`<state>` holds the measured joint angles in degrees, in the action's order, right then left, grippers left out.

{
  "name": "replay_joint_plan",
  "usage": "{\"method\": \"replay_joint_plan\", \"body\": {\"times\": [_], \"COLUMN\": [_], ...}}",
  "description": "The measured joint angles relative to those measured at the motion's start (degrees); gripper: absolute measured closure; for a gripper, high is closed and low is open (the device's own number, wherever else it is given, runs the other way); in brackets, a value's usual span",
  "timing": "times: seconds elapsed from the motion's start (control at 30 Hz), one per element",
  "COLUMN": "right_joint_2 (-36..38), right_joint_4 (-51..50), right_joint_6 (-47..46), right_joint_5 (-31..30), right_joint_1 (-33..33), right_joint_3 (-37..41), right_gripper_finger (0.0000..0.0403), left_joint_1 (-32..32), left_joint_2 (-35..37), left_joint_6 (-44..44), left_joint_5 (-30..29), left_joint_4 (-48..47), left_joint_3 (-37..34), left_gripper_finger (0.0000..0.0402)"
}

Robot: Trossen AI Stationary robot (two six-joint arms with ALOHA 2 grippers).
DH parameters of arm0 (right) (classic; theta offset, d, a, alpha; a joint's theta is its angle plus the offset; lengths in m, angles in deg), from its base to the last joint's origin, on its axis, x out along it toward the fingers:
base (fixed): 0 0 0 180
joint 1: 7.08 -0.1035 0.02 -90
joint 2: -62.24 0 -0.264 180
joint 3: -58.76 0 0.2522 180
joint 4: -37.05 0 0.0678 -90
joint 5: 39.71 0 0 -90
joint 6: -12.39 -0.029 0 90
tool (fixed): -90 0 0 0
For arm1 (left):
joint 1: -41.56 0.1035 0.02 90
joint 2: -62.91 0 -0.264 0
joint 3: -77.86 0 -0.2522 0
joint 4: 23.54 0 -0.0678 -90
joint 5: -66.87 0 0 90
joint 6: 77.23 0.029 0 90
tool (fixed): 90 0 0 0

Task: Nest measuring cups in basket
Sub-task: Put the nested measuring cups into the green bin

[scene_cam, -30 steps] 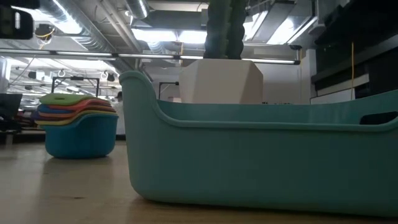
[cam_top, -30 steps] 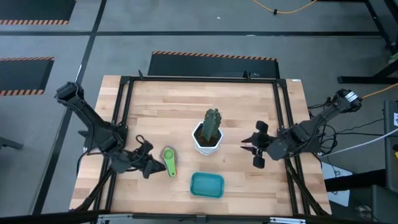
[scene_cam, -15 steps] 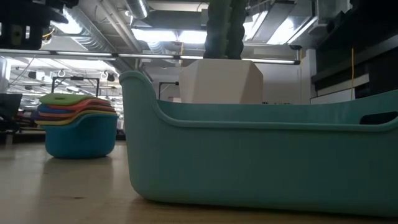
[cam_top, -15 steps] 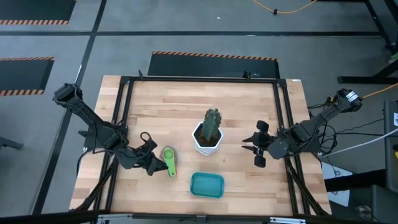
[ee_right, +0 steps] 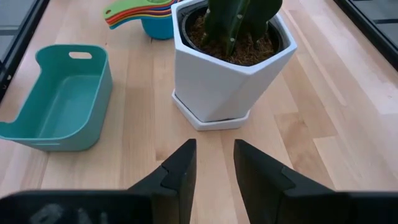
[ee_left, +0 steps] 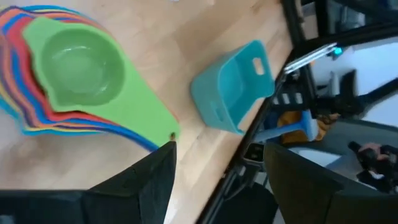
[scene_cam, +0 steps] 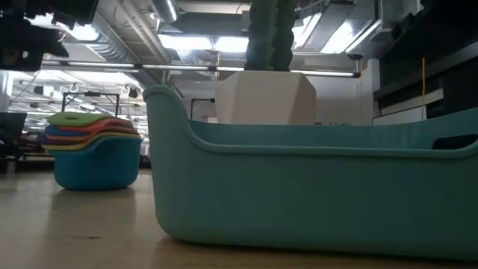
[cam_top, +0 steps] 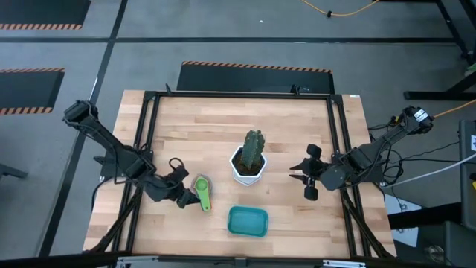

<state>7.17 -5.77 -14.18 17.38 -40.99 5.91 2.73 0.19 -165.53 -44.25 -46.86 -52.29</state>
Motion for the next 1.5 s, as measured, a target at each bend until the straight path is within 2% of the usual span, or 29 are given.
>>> {"method": "replay_joint_plan", "body": {"times": [0.23,0.43,0.73,1.13,1.37,1.5], "right_joint_2": [0.0,0.0,0.0,0.0,0.0,0.0], "right_joint_4": [0.0,0.1,0.1,0.6,0.6,0.6], "right_joint_6": [-0.2,-0.2,-0.3,-0.2,-0.1,0.0], "right_joint_5": [0.1,0.1,0.1,0.1,0.1,0.1], "right_joint_1": [0.0,0.0,0.0,0.0,0.0,0.0], "right_joint_3": [0.0,0.0,0.0,0.0,0.0,0.0], "right_gripper_finger": [0.0290,0.0290,0.0290,0.0290,0.0290,0.0290], "left_joint_1": [-1.8,-4.9,-7.7,-14.2,-17.4,-17.4], "left_joint_2": [-0.7,-6.3,-15.9,-22.3,-25.0,-27.0], "left_joint_6": [-6.0,-7.7,-14.2,-24.8,-30.1,-30.3], "left_joint_5": [0.2,-5.0,-7.1,-27.9,-34.4,-35.3], "left_joint_4": [-2.1,-0.2,3.6,9.7,18.3,23.5], "left_joint_3": [0.0,0.0,0.0,-0.6,-4.4,-5.9], "left_gripper_finger": [0.0169,0.0169,0.0169,0.0169,0.0169,0.0169]}}
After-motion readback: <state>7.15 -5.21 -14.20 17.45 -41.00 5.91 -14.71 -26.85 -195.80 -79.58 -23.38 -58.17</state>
